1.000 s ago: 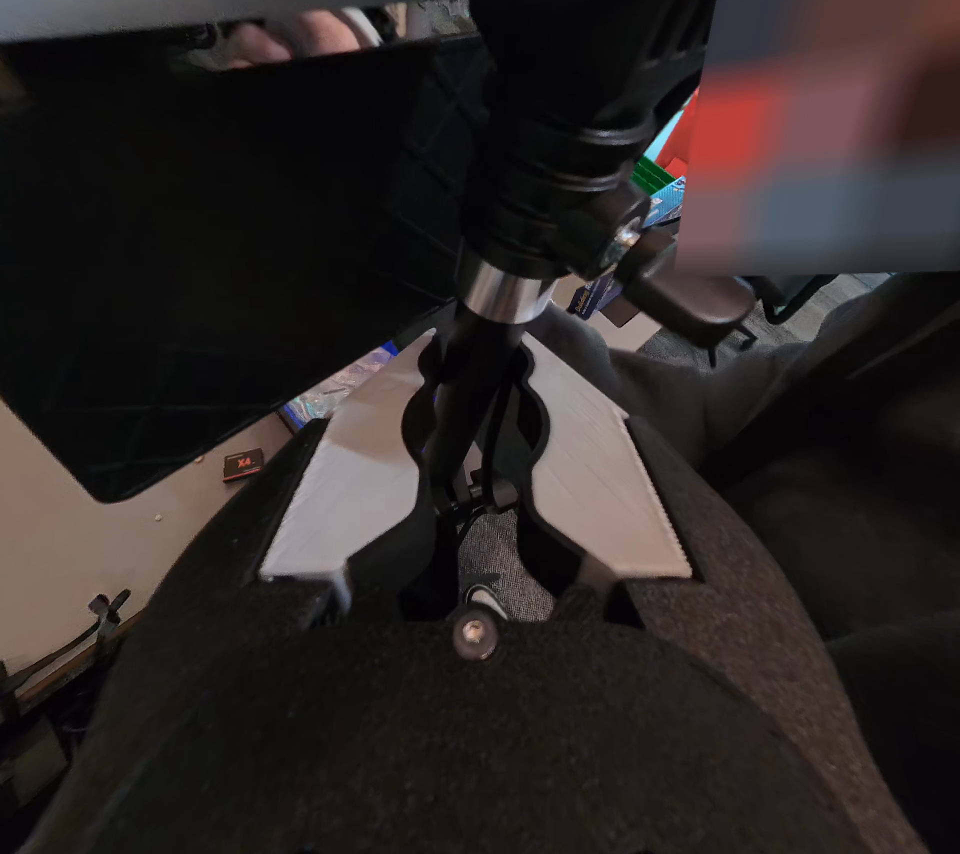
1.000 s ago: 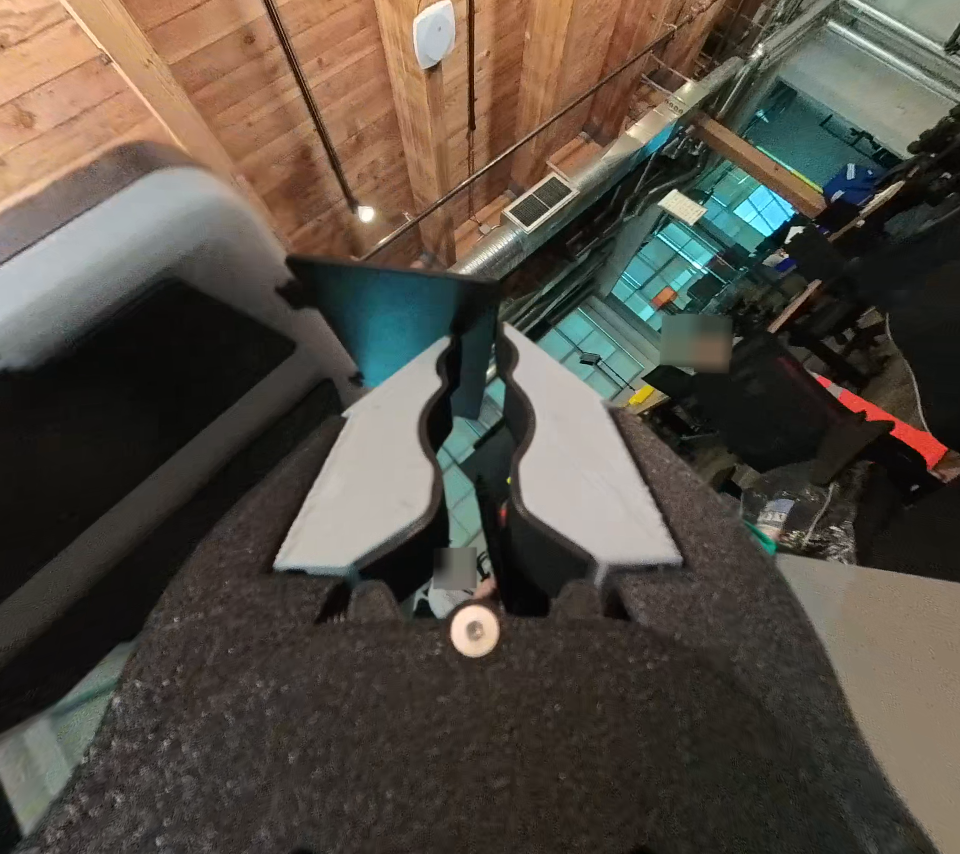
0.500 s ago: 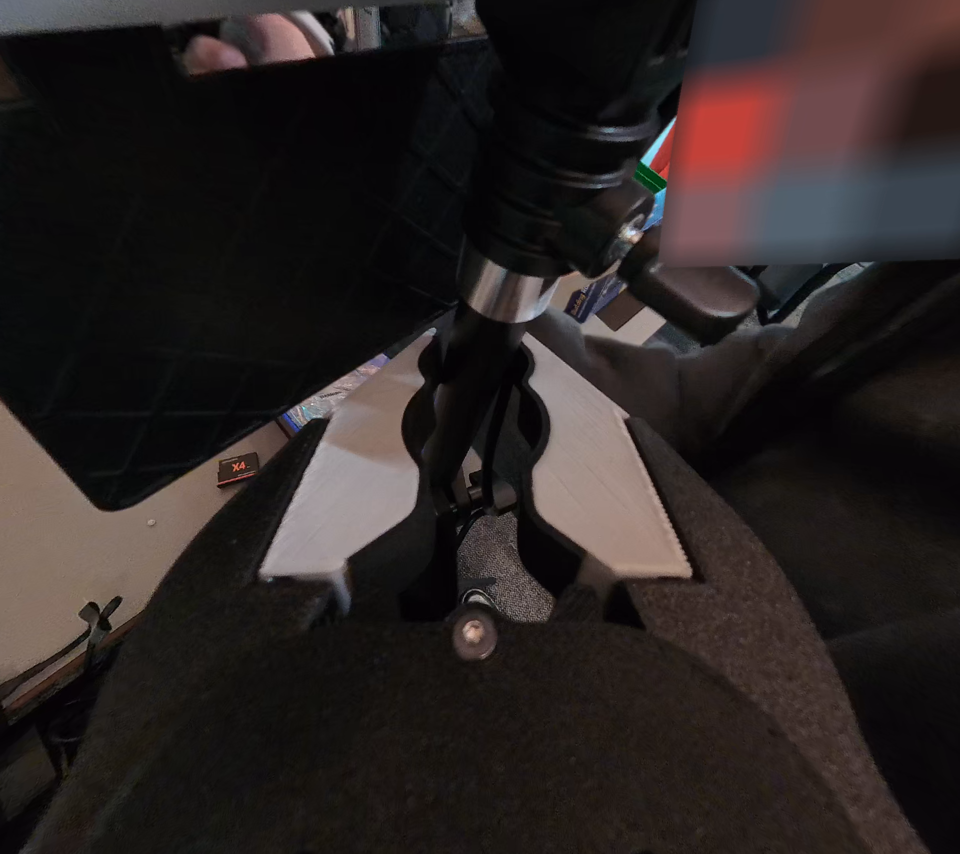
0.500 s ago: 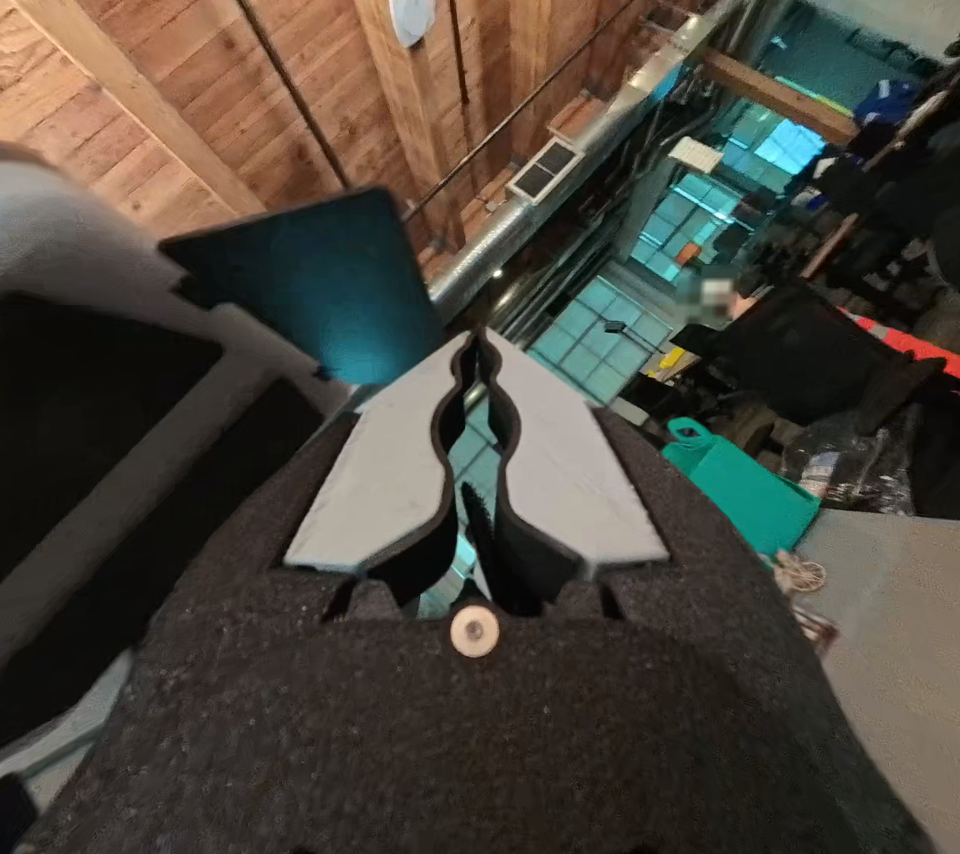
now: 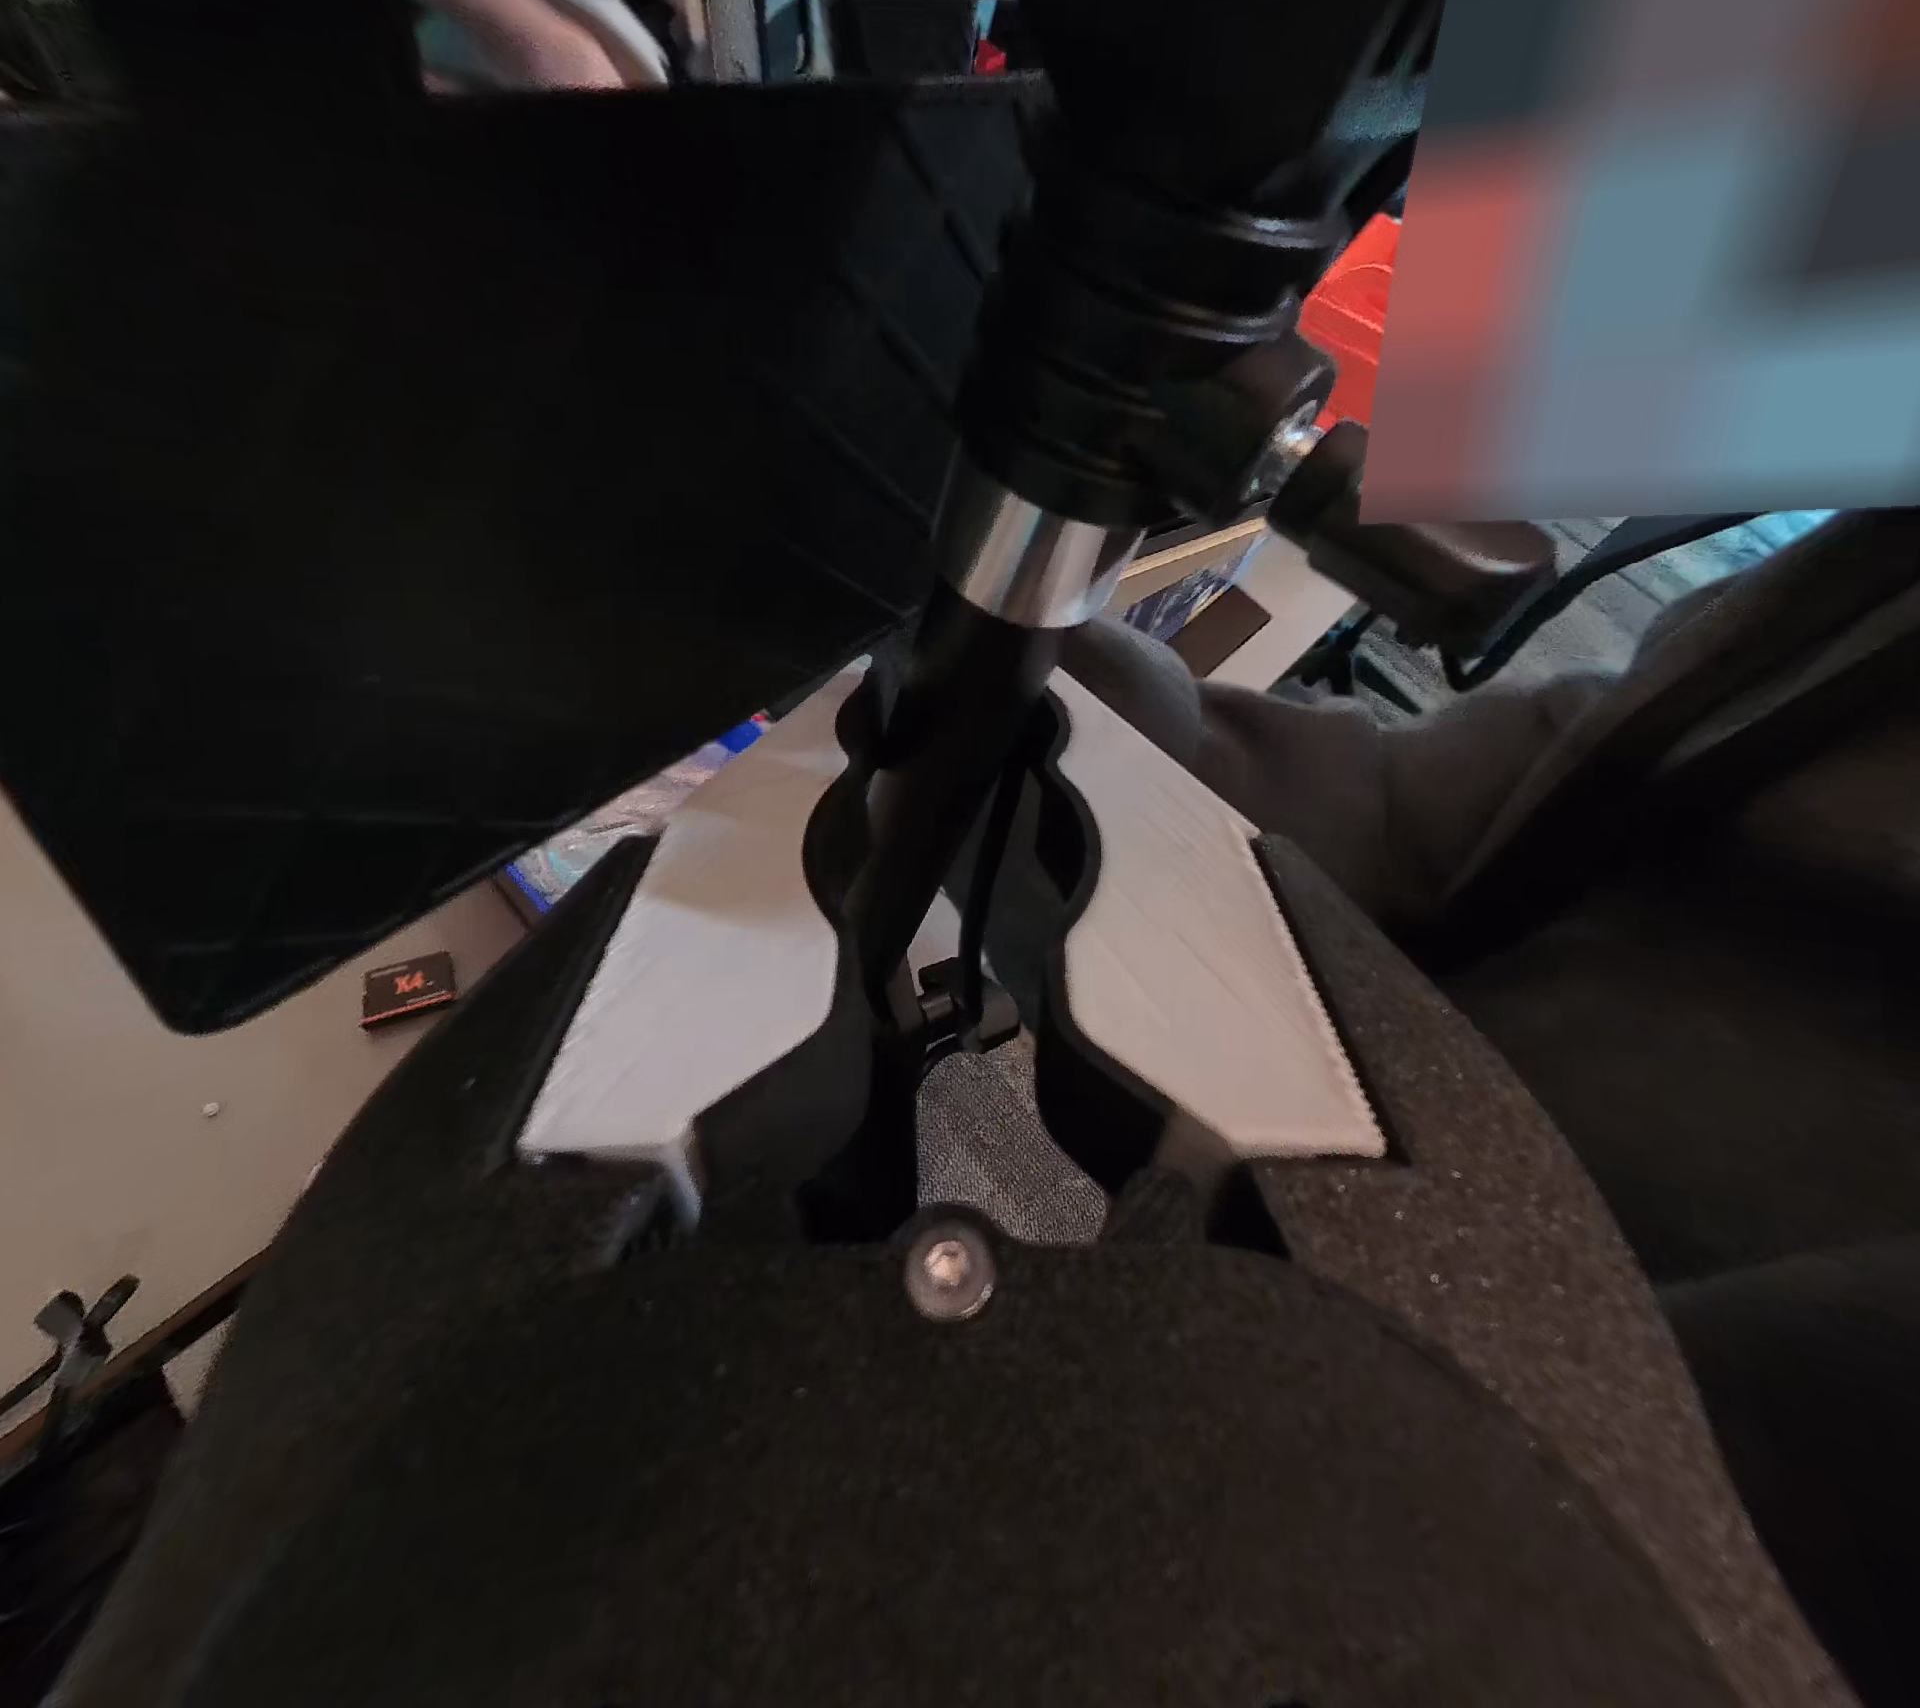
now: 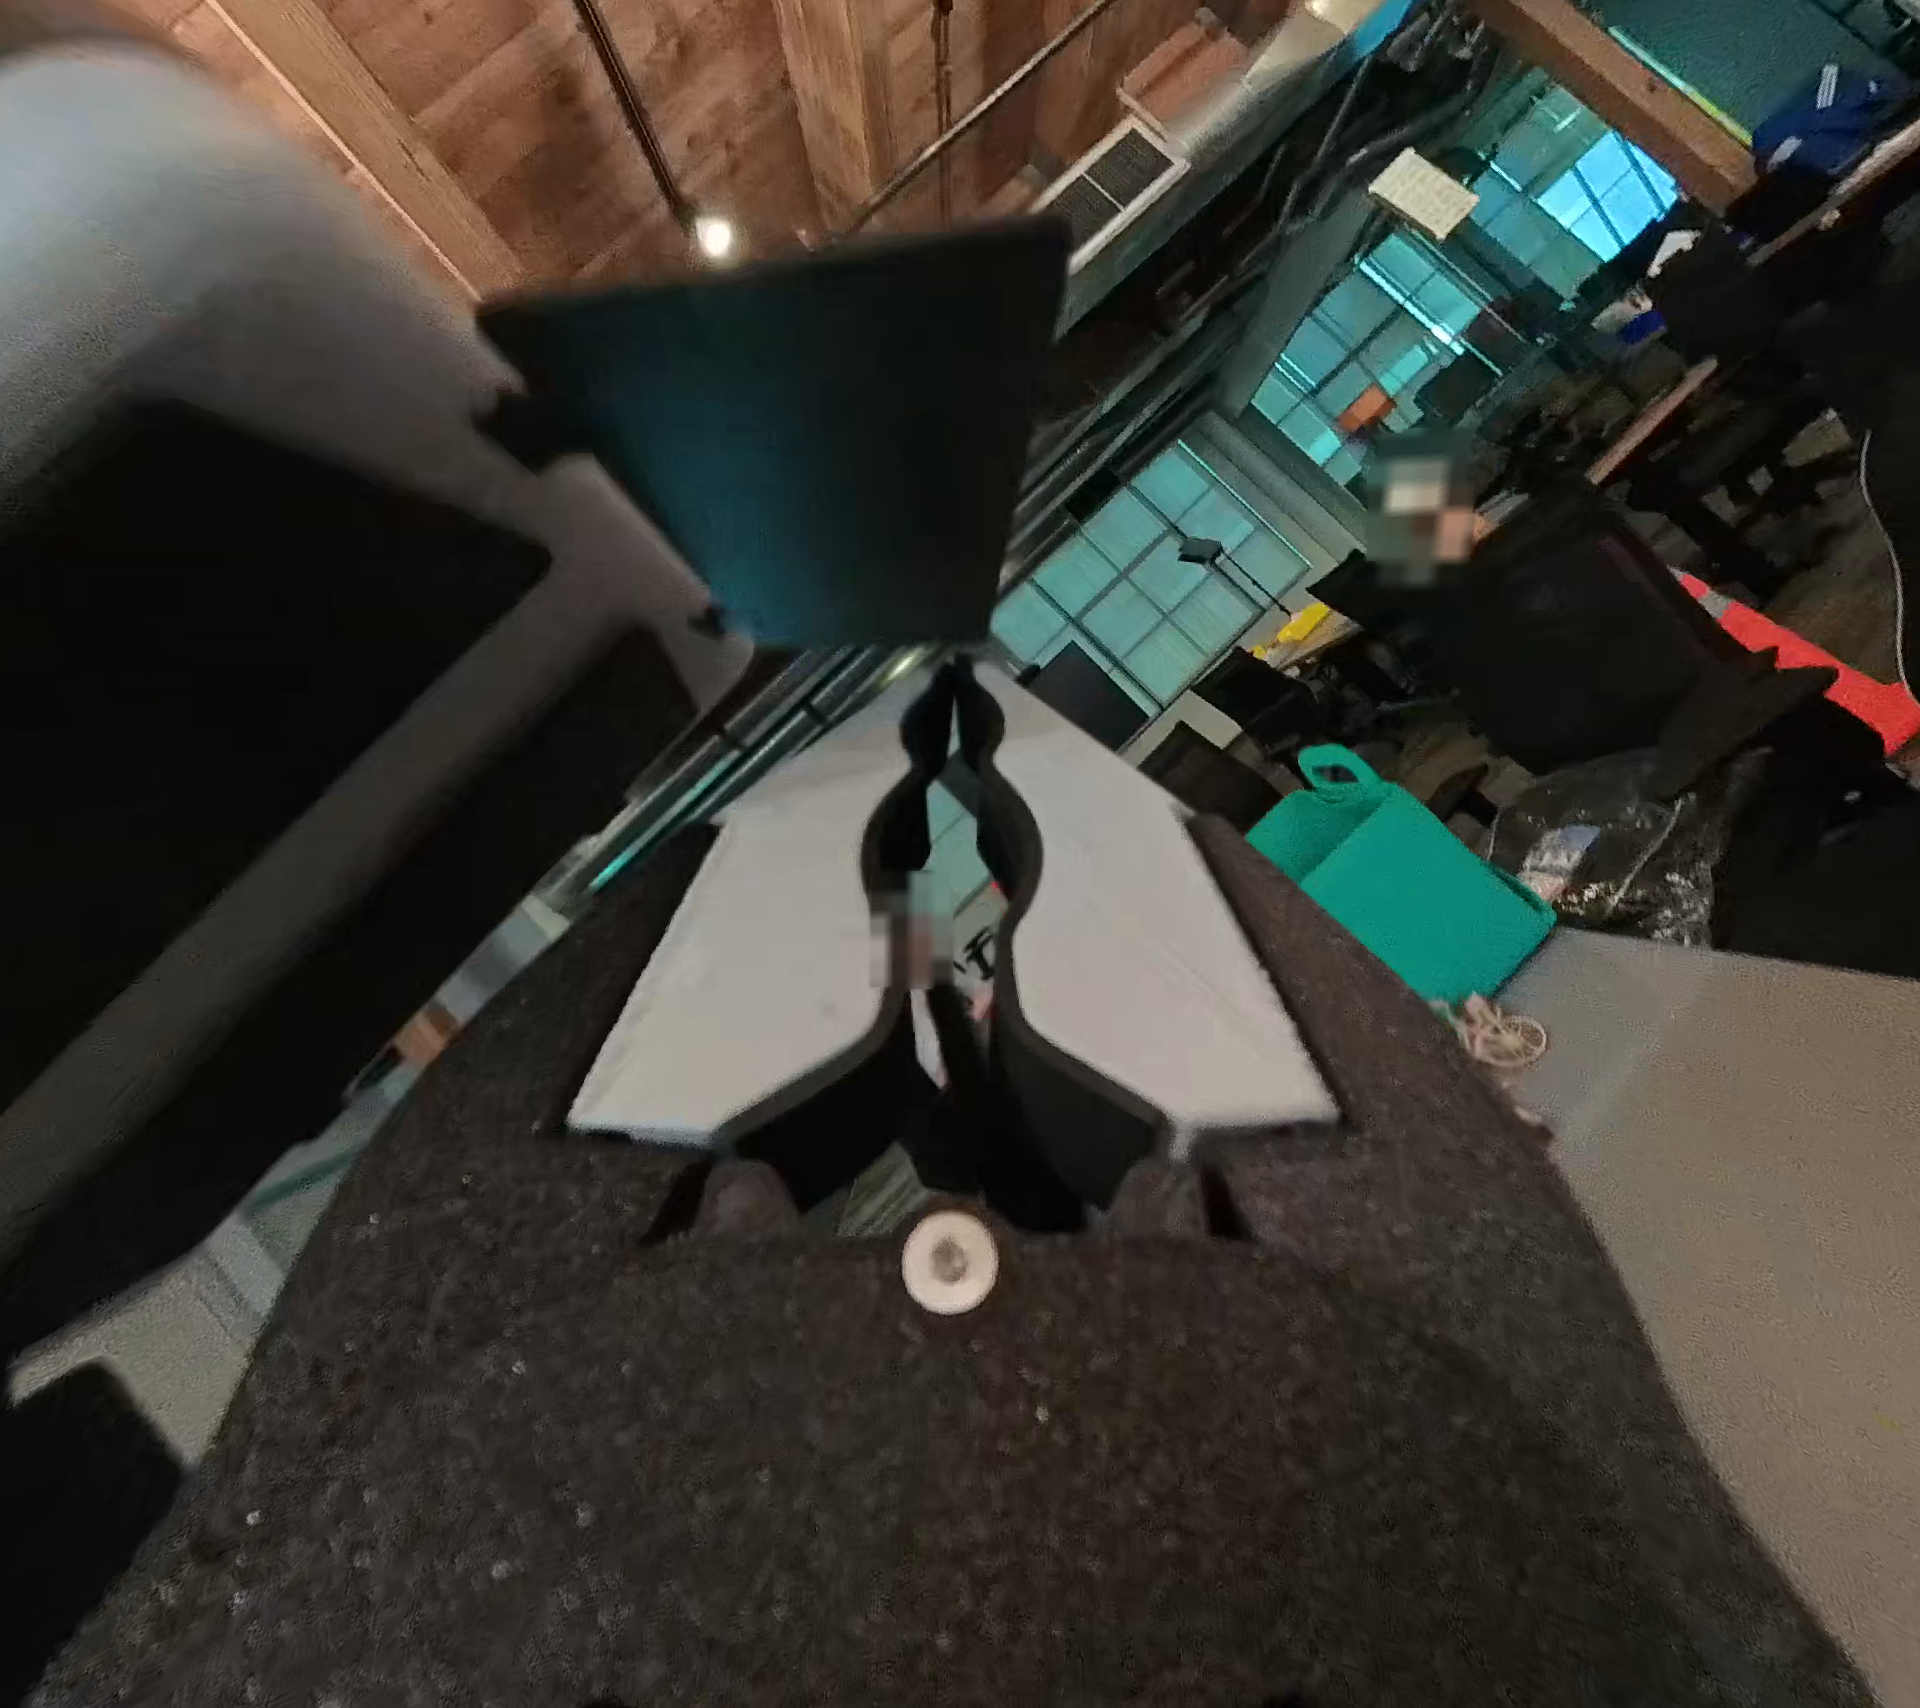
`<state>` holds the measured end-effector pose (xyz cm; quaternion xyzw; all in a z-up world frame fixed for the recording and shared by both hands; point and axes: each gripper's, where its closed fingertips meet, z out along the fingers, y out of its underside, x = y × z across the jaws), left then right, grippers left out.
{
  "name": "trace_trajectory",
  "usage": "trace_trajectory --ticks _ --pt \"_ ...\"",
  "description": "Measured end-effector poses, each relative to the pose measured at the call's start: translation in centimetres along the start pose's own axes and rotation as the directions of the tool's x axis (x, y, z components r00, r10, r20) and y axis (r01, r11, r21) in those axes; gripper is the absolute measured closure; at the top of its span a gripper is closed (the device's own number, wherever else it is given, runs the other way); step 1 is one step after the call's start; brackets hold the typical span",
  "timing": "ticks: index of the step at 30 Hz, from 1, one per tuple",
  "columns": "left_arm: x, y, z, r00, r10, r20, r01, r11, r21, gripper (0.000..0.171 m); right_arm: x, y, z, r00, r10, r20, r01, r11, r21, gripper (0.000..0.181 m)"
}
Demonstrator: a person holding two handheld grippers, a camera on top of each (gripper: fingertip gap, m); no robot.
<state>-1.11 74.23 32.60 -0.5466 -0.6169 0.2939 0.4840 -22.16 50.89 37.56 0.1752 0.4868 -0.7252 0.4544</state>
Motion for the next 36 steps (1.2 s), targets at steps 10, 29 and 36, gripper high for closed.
trace_trajectory --ticks 10,29,36 --pt "1.3 0.0 -0.7 0.957 -0.022 -0.29 0.041 0.997 0.06 0.14 -17.1 6.6 -21.1 0.9 -0.421 -0.111 0.43 0.9 0.072 0.166" --pt "-15.1 -3.4 -8.1 0.542 -0.34 -0.768 0.565 0.824 0.034 0.077 -24.1 18.8 -14.9 0.546 -0.674 -0.497 0.536 0.737 -0.412 0.098" --pt "-16.5 -9.5 -1.8 -0.118 -0.189 -0.975 0.877 0.441 -0.192 0.074 -20.7 20.3 -13.7 0.512 -0.674 -0.532 0.448 0.738 -0.504 0.126"
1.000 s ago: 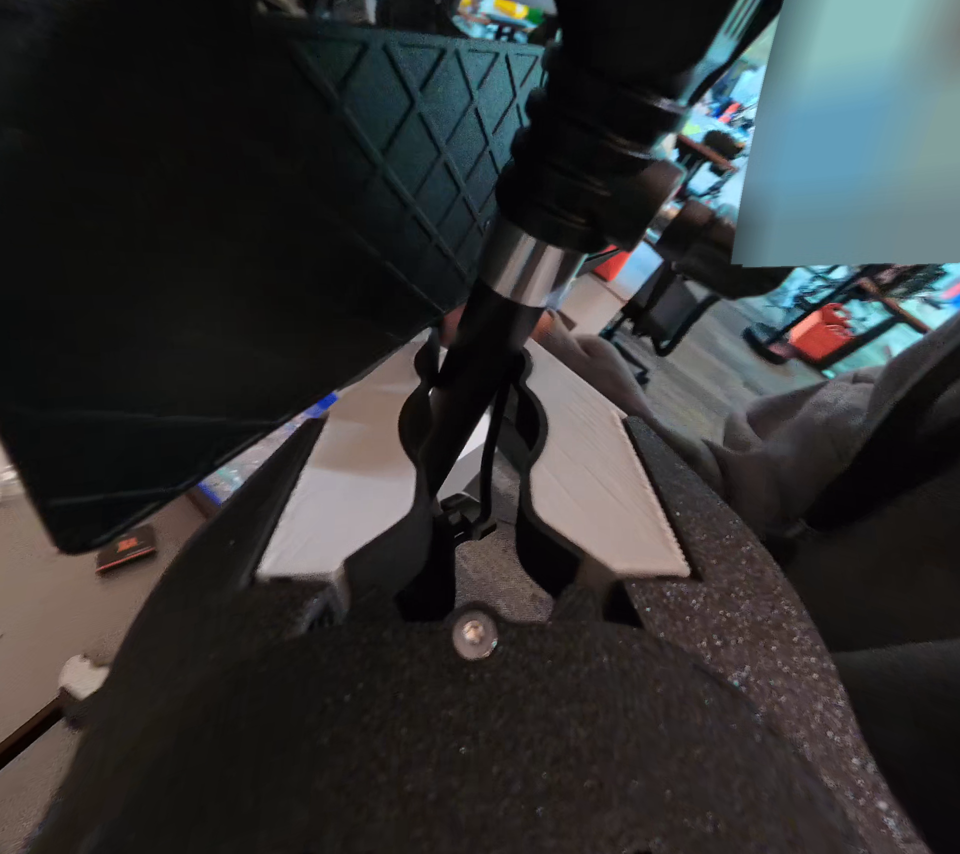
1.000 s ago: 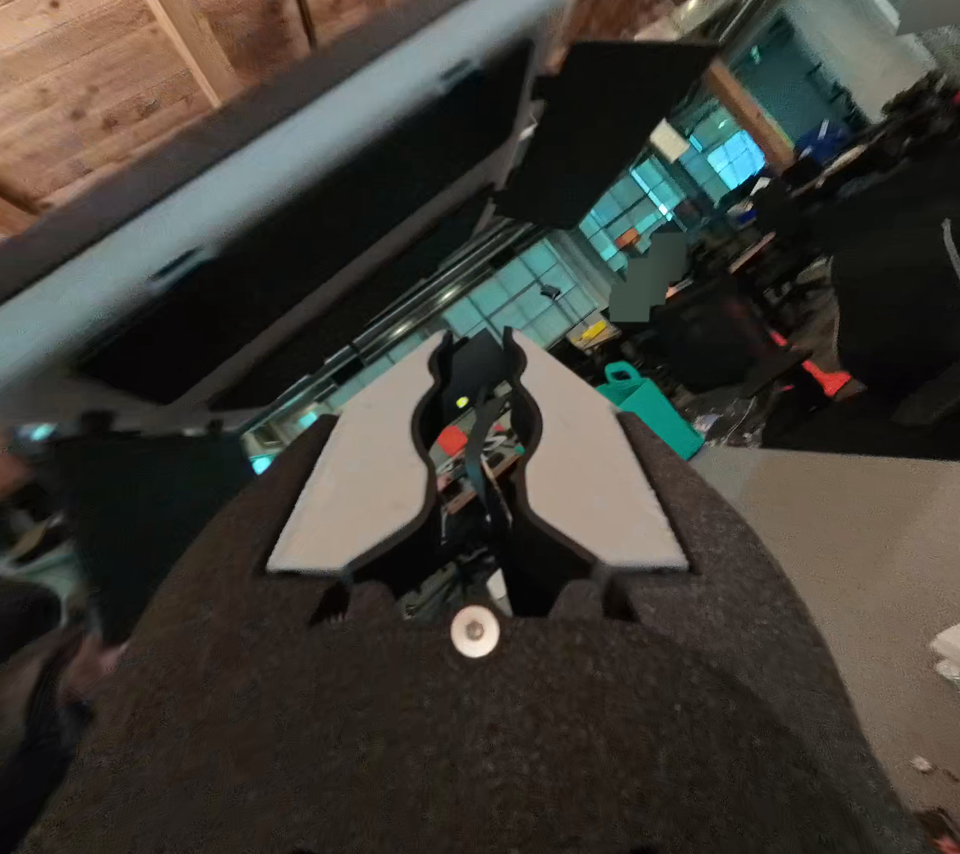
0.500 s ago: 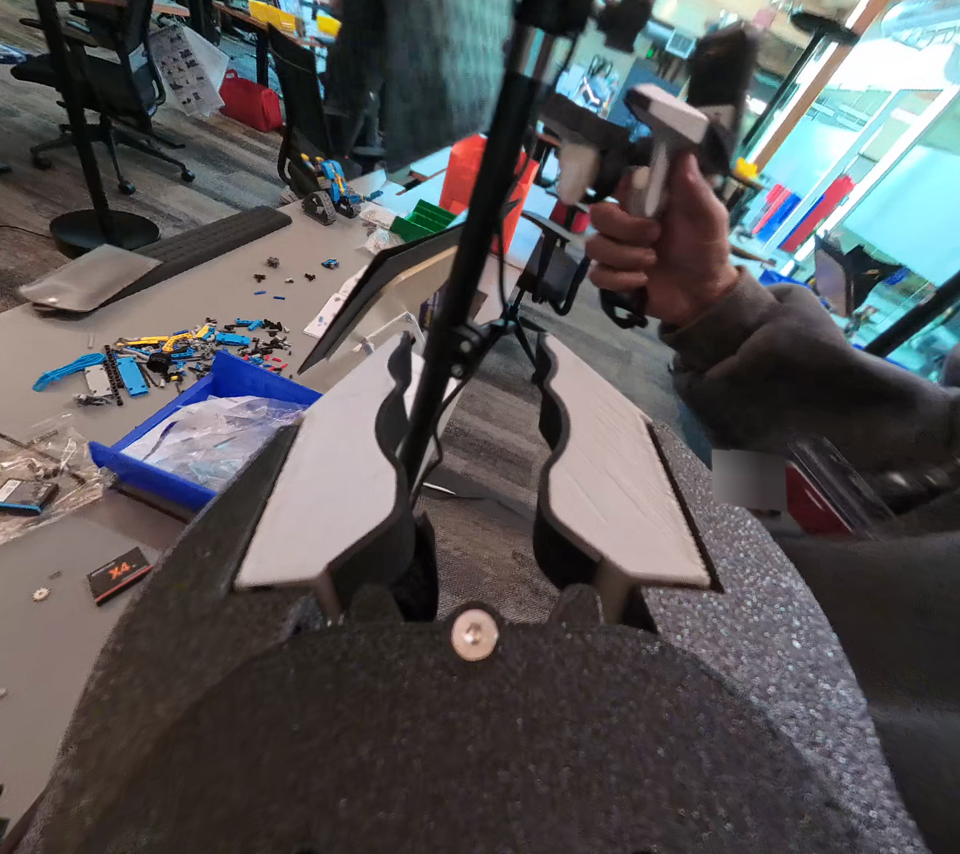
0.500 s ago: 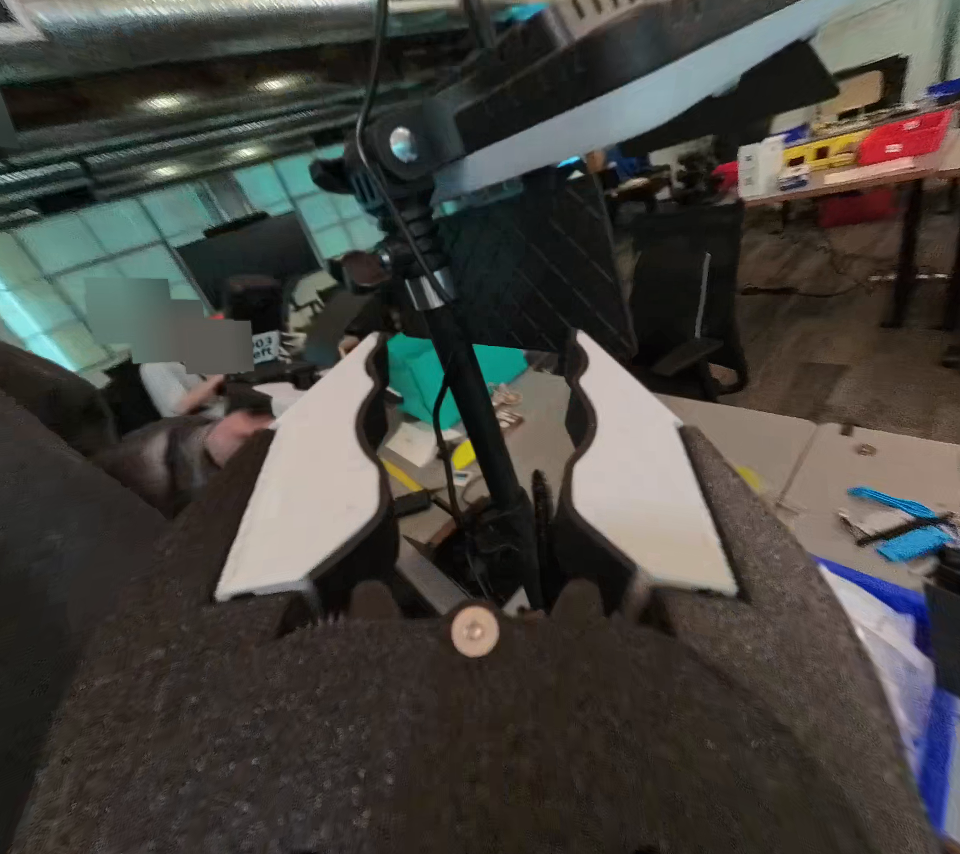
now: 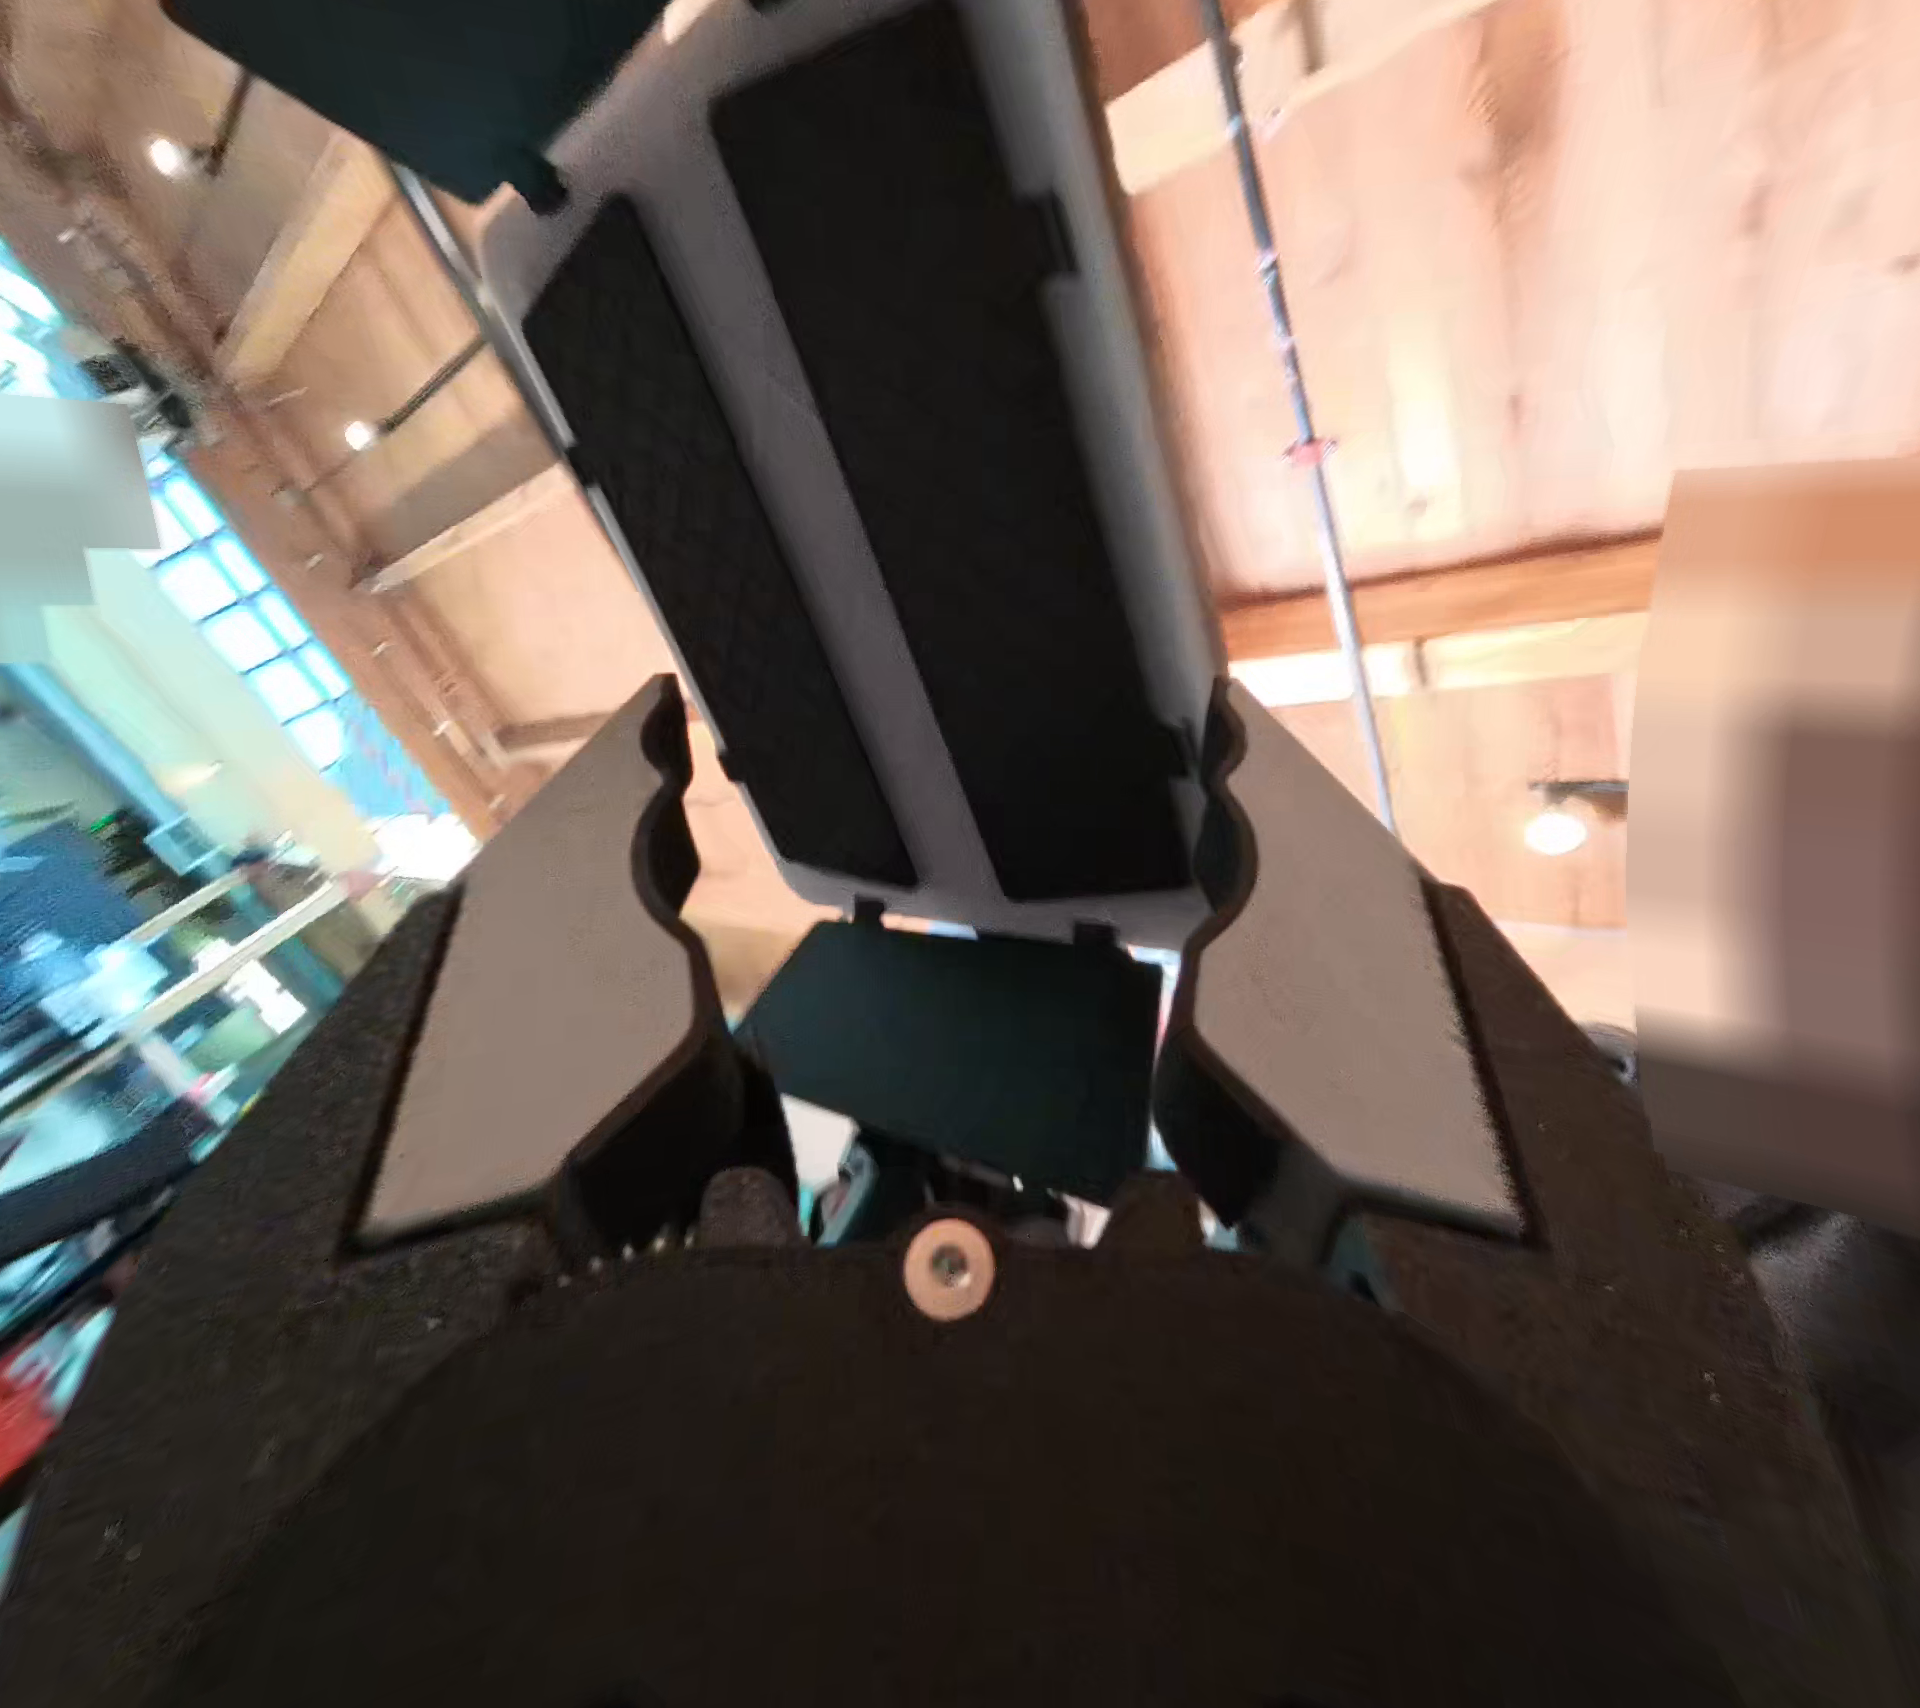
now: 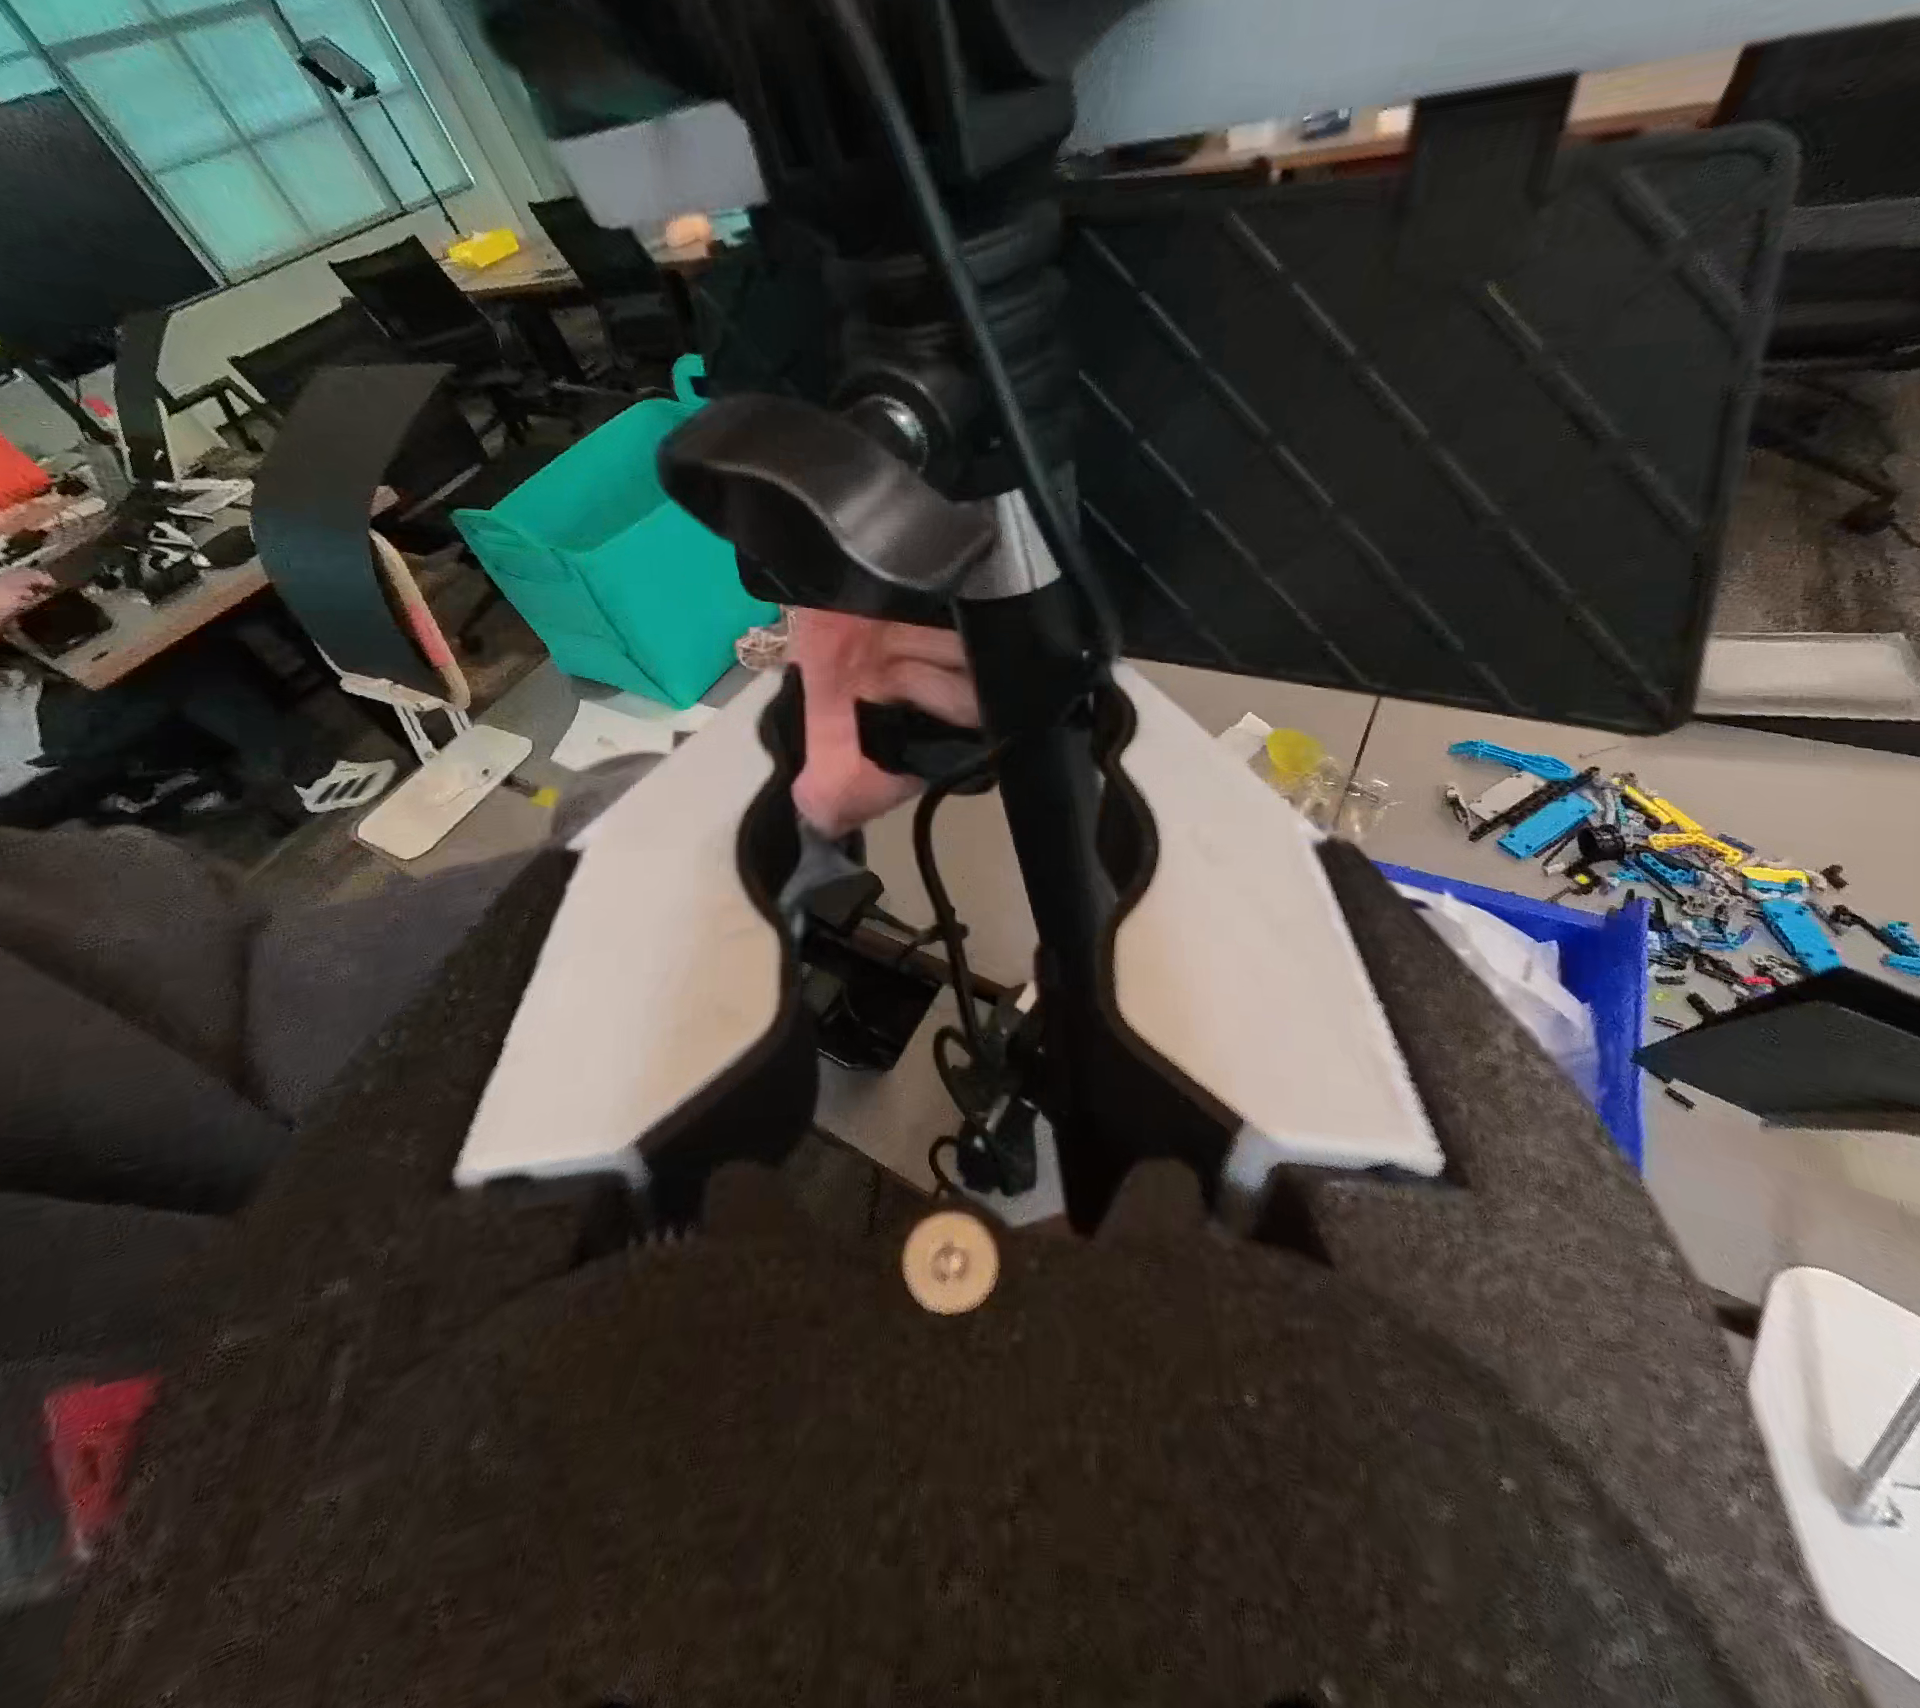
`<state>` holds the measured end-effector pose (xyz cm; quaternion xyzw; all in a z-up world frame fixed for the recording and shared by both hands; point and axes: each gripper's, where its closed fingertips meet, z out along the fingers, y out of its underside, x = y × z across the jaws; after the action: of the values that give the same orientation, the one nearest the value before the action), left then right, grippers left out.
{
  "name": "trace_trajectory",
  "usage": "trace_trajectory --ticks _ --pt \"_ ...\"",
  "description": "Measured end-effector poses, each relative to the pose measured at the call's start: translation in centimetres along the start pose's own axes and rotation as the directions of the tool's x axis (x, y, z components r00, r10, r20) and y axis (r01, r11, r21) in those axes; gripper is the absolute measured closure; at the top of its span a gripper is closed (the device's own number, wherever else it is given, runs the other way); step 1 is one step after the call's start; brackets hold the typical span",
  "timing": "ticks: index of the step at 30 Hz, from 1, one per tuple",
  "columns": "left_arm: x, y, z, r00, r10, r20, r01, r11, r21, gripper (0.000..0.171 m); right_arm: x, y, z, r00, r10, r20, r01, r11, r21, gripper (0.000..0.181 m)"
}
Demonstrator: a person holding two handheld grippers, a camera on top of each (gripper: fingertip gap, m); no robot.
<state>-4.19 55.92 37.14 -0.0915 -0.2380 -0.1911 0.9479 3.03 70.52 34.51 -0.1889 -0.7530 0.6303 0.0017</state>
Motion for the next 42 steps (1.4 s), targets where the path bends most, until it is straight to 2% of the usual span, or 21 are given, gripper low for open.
trace_trajectory --ticks 3,6,8,9,11,16,25,27,31,35,38,42 --pt "-1.0 0.6 1.7 0.99 -0.023 -0.14 0.032 0.998 0.056 0.076 0.7 0.8 0.6 1.0 0.002 -0.015 -0.003 0.999 -0.055 0.134" --pt "-1.4 1.4 3.4 0.978 -0.035 -0.207 0.052 0.996 0.077 0.072 1.1 1.6 1.0 0.999 0.01 -0.037 -0.015 0.991 -0.133 0.139" --pt "-1.0 1.1 4.0 0.961 -0.045 -0.274 0.074 0.993 0.096 0.071 1.8 1.6 1.1 0.997 -0.001 -0.074 -0.01 0.989 -0.151 0.157" --pt "-1.0 0.8 4.2 0.954 -0.05 -0.296 0.085 0.991 0.105 0.07 1.8 1.6 1.2 0.998 -0.004 -0.066 -0.006 0.987 -0.161 0.158" --pt "-1.3 0.2 4.5 0.945 -0.064 -0.322 0.106 0.988 0.114 0.065 1.9 1.6 1.5 0.998 0.004 -0.066 -0.015 0.985 -0.174 0.158" --pt "-3.2 0.1 5.2 0.929 -0.139 -0.344 0.176 0.981 0.079 0.066 1.8 1.5 1.7 0.994 -0.009 -0.105 -0.008 0.987 -0.158 0.159" --pt "-2.0 0.3 6.7 0.834 -0.224 -0.504 0.255 0.967 -0.007 0.065 1.9 1.5 2.1 0.989 0.011 -0.146 -0.036 0.985 -0.166 0.159" --pt "-1.9 0.6 7.2 0.816 -0.248 -0.522 0.266 0.963 -0.042 0.075 1.8 1.5 2.2 0.988 0.027 -0.151 -0.05 0.988 -0.149 0.158" --pt "-1.4 1.1 7.4 0.764 -0.291 -0.576 0.298 0.951 -0.085 0.072 1.7 1.3 2.6 0.989 0.038 -0.145 -0.056 0.991 -0.123 0.158" --pt "-1.7 1.2 7.9 0.782 -0.268 -0.562 0.28 0.958 -0.066 0.072 2.0 1.2 3.0 0.987 0.047 -0.151 -0.066 0.99 -0.122 0.158" --pt "-0.8 0.9 7.7 0.752 -0.275 -0.599 0.284 0.955 -0.082 0.073 2.0 1.3 2.9 0.986 0.053 -0.161 -0.073 0.99 -0.123 0.159" --pt "-1.1 1.1 8.1 0.787 -0.235 -0.57 0.227 0.97 -0.087 0.079 2.1 1.2 3.0 0.984 0.064 -0.165 -0.084 0.99 -0.118 0.158"
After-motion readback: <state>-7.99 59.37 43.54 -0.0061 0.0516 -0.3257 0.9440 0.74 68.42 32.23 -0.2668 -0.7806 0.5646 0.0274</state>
